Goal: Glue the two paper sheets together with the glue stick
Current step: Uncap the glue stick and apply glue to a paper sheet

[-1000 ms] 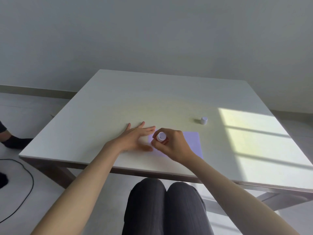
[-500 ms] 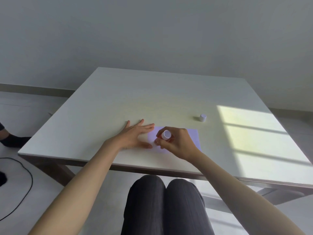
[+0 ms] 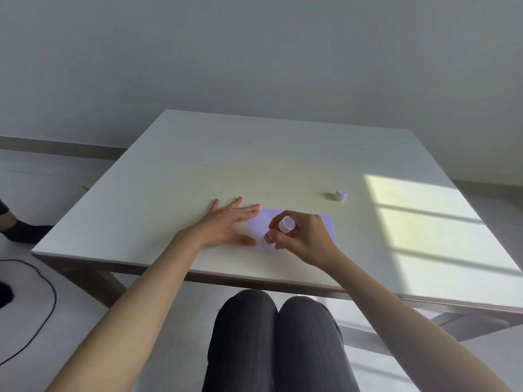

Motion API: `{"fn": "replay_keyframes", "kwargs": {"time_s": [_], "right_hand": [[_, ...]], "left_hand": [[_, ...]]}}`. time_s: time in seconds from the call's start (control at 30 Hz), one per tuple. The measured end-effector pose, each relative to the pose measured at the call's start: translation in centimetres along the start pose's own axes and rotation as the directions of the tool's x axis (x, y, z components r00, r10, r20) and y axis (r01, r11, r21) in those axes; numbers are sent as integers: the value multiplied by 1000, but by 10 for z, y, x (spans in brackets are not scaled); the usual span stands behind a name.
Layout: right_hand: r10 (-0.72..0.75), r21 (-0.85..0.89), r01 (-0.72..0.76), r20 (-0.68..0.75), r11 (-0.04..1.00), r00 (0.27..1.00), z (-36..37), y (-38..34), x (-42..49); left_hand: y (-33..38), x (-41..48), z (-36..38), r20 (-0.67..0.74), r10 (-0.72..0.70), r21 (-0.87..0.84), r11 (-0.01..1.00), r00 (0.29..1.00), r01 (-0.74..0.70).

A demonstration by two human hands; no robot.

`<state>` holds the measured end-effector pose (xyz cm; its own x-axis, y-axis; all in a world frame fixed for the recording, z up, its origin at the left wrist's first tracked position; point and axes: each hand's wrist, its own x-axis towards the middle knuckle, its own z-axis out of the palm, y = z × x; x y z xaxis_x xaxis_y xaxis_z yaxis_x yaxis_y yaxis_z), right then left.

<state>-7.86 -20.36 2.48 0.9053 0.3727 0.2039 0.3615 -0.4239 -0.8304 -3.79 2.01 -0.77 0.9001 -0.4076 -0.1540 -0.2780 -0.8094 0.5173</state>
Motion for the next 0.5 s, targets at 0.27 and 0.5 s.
{"fn": "replay_keyframes", "kwargs": {"time_s": [0.27,0.5], "right_hand": [[62,38,-58,-132,998,989,-14,6,-1],[21,45,-19,-40,999,999,-14,5,-5]], "left_hand": [[0,-2,-2,7,18,2,1000,1000,-18],[1,-2,-2,5,15,7,1000,1000,-15]]}}
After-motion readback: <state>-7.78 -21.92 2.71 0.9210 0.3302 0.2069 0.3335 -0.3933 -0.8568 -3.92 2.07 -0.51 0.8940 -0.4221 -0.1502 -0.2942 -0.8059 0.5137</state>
